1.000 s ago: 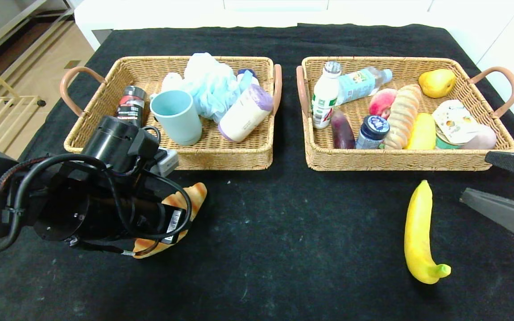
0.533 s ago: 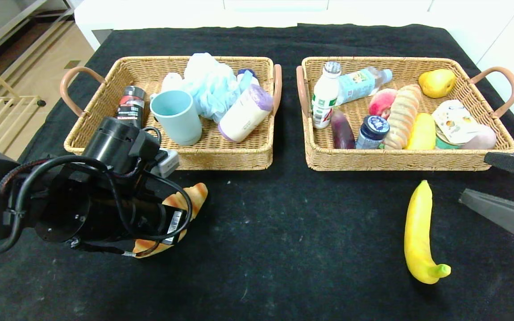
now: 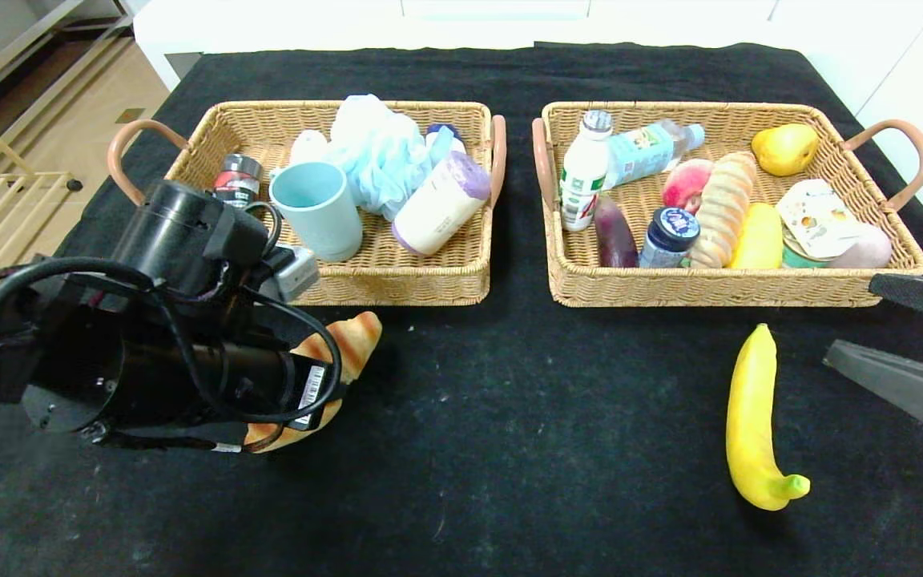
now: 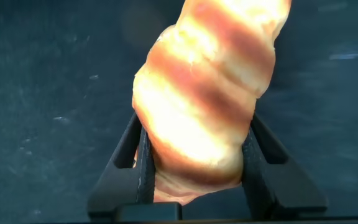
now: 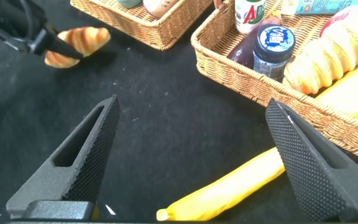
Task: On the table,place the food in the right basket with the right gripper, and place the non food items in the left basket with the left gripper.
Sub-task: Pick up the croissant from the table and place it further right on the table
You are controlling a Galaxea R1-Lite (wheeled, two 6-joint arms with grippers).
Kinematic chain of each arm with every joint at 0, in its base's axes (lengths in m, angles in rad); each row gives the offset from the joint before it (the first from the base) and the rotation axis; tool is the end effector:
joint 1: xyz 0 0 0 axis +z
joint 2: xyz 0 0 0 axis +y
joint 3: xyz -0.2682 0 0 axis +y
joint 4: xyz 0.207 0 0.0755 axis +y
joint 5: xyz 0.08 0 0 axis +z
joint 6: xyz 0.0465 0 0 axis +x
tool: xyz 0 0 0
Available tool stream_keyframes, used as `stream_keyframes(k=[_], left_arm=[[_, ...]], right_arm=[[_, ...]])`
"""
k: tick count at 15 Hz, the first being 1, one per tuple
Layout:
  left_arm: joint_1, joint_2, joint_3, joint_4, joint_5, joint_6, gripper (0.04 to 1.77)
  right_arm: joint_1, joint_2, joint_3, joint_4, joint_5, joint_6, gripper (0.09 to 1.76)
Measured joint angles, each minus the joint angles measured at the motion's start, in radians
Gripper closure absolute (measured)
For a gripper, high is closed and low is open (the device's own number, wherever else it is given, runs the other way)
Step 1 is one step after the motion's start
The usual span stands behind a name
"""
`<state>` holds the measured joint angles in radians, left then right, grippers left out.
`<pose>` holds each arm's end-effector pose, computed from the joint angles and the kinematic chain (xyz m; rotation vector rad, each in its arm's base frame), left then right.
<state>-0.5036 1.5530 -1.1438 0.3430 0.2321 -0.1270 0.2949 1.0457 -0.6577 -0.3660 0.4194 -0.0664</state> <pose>0.2737 -0.1386 0.1695 0.1503 0.7173 -0.2129 0.1937 0.0786 0.2209 -0.0622 -0.0013 0.7147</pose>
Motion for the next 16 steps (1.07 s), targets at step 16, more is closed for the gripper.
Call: stream_keyframes(k=[16], left_arm=[[-0.423,0.161,-0.266,-0.061,-0.147,-0.173,0.99]], right_arm=[[0.001,-0.007,0.000,0.000,0.000,-0.008,0.14]])
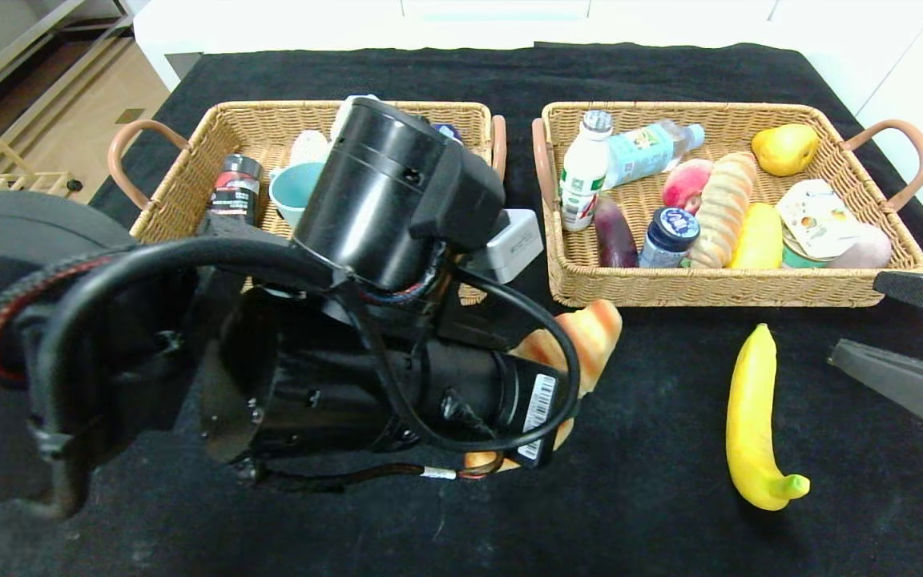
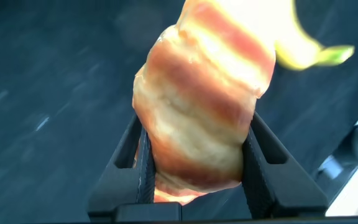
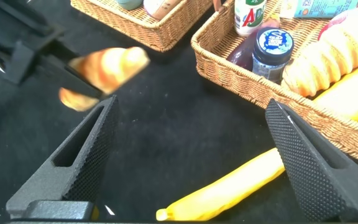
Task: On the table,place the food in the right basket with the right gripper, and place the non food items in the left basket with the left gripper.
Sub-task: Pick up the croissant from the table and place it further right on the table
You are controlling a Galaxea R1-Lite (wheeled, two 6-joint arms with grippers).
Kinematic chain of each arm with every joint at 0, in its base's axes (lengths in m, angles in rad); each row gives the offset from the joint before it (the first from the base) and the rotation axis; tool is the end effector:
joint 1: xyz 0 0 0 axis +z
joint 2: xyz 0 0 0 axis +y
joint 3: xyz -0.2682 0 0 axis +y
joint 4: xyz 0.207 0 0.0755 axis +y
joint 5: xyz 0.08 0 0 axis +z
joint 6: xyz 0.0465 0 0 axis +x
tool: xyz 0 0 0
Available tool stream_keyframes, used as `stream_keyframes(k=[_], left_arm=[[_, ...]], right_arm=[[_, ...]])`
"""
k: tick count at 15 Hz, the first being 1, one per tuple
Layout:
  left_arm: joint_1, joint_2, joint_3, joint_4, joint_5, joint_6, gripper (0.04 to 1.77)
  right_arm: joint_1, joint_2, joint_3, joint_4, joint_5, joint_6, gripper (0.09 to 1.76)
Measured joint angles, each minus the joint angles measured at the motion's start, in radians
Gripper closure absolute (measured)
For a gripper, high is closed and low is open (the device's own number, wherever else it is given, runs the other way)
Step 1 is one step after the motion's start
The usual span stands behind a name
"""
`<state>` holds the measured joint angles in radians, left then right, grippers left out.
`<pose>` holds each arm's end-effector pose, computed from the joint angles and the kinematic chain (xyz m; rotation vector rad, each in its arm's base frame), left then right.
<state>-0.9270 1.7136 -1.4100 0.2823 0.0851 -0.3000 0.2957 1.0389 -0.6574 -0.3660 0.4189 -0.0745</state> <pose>0.2214 -0.2884 0.2058 0.0163 0.6412 -0.7262 0.1922 0.0783 0.2223 -0.0703 -0.0108 0.7148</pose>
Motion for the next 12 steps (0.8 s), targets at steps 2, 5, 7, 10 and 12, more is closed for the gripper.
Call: stream_keyframes(k=[2,5,7,10,12], left_arm=[[-0.025,0.048,-0.021,-0.031,0.001,-0.004,0.99],[-0.055,0.119,-0.053,-0.081,0.007,-0.002,0.99],[-0.063,0.158,-0.076,-0.086,0.008,0.003,0.99],[-0.065,0.205,-0.106,-0.090,0.011,0.000,0.99],[-0.065,0.230,-0.118,-0.127,0.013,-0.002,0.99]], right_arm=[[0.009,-0.002,0.004,0.001,0.000,-0.003,0.14],[0.013,-0.002,0.007,0.002,0.000,-0.004,0.14],[0.014,-0.003,0.007,0.001,0.000,-0.005,0.14],[0.014,-0.002,0.007,0.000,-0.001,-0.005,0.14],[0.014,0.006,0.006,0.000,-0.001,-0.004,0.14]])
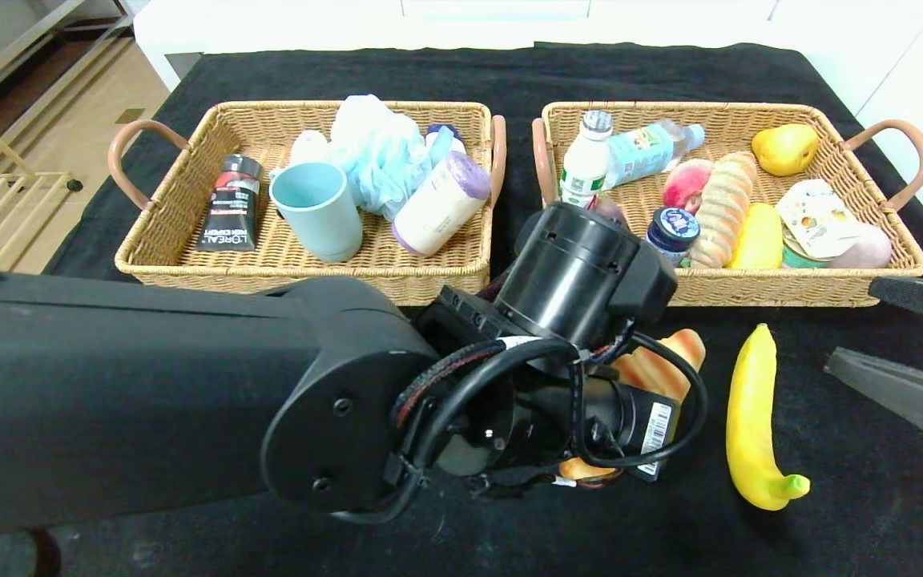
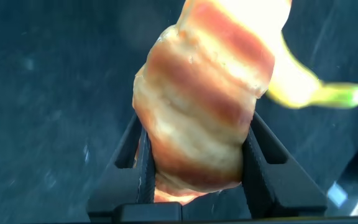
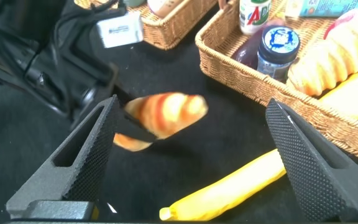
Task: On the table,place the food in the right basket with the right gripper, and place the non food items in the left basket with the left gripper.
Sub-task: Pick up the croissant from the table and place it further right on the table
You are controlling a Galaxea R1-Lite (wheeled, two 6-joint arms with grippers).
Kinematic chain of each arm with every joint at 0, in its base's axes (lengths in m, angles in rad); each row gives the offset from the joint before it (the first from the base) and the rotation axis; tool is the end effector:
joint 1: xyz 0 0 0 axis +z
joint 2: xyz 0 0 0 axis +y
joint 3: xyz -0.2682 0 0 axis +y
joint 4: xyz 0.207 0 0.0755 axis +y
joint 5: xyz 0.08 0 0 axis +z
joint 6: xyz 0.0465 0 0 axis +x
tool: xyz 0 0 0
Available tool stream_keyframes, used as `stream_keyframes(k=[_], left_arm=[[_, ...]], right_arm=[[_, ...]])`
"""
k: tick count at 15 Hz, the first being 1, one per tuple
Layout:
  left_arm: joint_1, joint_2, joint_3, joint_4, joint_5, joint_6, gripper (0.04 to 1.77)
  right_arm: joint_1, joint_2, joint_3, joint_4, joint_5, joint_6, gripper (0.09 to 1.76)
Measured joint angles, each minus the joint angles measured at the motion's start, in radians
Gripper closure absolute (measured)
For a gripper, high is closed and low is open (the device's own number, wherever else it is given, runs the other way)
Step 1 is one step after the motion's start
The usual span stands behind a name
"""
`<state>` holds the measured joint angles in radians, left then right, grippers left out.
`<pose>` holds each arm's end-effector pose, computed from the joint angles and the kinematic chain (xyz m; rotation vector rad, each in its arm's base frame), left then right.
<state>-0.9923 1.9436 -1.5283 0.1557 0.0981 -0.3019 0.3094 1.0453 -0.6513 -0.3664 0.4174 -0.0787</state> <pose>0.2355 -0.3523 0.1671 0.0298 0.6267 -0.7800 0.1924 0.0813 0.2189 -0.0737 -0.0004 0.7275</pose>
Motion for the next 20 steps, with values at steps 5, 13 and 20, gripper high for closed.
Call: stream_keyframes(k=[5,13,20], left_arm=[[0.004,0.032,-0.012,-0.019,0.003,0.000,0.99],[0.009,0.040,-0.015,-0.017,0.004,0.000,0.46],[0.008,0.032,-0.013,-0.014,0.004,0.000,0.24]], right_arm=[[0.000,-0.005,-0.001,-0.002,0.000,-0.001,0.14],[0.000,-0.008,0.000,-0.002,0.000,-0.001,0.14],[0.000,-0.008,0.001,-0.003,0.000,-0.001,0.14]])
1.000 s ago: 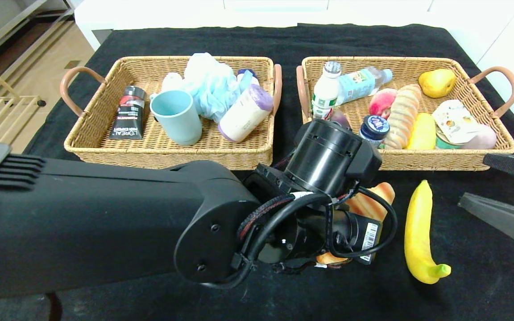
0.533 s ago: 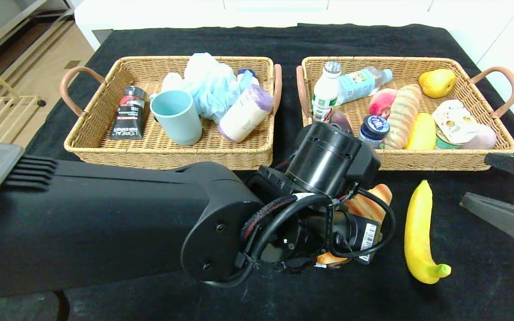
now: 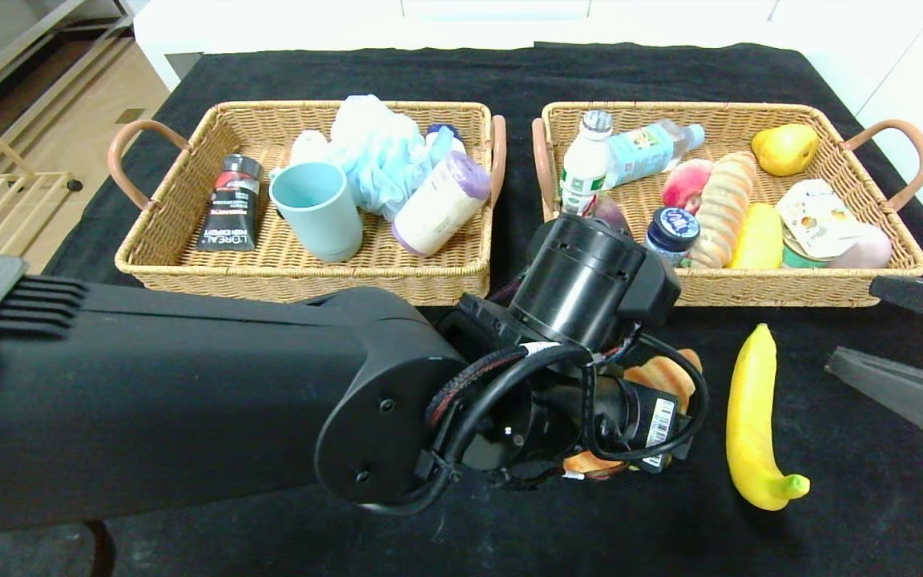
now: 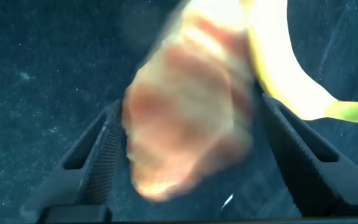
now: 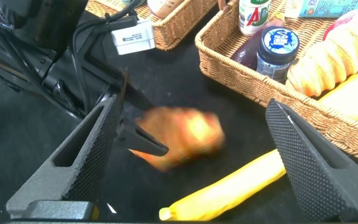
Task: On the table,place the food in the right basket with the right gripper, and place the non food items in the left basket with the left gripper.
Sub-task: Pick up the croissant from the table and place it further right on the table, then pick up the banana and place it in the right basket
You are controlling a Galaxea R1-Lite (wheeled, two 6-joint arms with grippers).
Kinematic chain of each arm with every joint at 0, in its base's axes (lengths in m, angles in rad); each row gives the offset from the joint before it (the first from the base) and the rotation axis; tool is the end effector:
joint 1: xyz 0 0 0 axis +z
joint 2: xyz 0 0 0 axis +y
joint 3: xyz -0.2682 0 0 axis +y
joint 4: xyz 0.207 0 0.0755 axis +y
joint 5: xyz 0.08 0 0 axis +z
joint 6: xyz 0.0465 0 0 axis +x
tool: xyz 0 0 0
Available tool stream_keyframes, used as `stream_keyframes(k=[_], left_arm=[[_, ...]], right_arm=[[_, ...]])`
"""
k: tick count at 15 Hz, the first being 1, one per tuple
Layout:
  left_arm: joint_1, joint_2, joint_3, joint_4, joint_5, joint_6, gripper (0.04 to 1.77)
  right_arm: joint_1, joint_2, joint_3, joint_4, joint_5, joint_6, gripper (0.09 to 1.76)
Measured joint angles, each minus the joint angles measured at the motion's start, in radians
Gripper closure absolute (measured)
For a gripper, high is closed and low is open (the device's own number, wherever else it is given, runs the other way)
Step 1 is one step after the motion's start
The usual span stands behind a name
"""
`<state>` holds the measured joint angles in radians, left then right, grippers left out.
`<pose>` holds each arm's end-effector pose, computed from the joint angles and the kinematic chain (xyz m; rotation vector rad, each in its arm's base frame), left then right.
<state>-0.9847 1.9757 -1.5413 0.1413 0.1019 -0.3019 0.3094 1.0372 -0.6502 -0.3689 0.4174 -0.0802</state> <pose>0.2424 -0.3565 0.1591 0.0307 0.6293 -0.7680 0.1907 0.0808 0.2205 -0.0756 -0.0107 0.7271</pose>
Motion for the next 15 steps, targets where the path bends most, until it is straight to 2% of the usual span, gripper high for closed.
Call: stream_keyframes(k=[9,12,15], left_arm=[[-0.004,-0.050,0.024,0.010,0.012,0.024,0.14],[-0.004,-0.137,0.097,0.003,0.037,0.107,0.13],[0.002,-0.259,0.225,-0.020,0.046,0.176,0.12]], right_arm=[[0.000,-0.001,0.000,0.000,0.000,0.000,0.14],[-0.020,-0.004,-0.013,0.002,0.000,0.001,0.14],[-0.026,0.004,-0.014,0.006,0.000,-0.001,0.14]])
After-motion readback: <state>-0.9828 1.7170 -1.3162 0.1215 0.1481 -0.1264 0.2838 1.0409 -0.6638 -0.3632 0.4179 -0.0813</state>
